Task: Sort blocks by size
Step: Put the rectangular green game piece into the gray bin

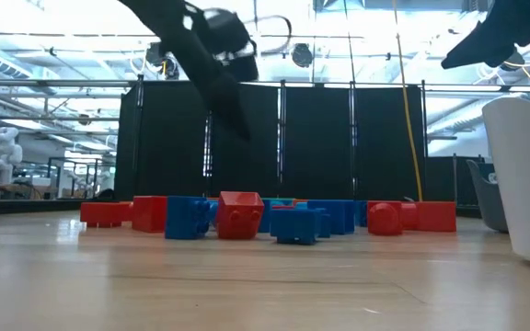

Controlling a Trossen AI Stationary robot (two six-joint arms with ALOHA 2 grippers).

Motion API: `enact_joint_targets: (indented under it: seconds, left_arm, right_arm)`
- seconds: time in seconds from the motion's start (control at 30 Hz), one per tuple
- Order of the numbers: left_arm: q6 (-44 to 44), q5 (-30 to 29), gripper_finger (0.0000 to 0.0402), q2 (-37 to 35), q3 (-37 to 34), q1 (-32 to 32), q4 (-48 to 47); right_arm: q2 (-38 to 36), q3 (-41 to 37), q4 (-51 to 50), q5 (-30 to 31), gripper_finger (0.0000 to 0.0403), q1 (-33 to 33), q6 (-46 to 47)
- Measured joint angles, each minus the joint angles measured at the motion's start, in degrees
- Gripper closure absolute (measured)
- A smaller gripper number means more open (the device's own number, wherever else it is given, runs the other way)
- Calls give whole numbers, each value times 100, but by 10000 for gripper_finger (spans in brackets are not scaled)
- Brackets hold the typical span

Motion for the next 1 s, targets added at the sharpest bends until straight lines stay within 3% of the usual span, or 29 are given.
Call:
enact_joint_targets:
  seconds: [0.57,1.0]
  left_arm:
    - [527,182,168,1781,641,19,171]
    - [475,490,168,1702,715,-4,-330]
  right_arm:
    - [11,0,-85,2,284,1,-131]
    - [11,0,-83,2,284,2,-133]
